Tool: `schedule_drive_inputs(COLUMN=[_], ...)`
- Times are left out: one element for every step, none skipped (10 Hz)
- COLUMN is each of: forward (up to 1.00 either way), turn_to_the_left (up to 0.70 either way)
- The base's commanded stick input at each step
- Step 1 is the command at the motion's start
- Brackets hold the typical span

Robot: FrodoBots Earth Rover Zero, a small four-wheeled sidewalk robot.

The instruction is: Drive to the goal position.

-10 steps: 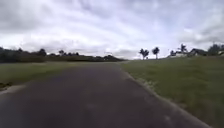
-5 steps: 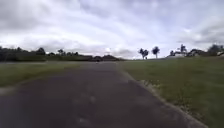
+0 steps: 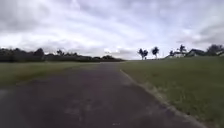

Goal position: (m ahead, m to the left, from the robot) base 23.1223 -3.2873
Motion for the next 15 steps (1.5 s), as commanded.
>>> schedule_drive_inputs(forward=[0.70,0.70,0.70,0.70,0.70,0.70,0.70,0.70,0.70,0.70,0.70,0.70,0.70,0.70,0.70], turn_to_the_left=[0.20,0.35,0.35,0.35,0.32,0.18,0.09,0.02,0.02,0.02,0.02,0.00,0.00,0.00,0.00])
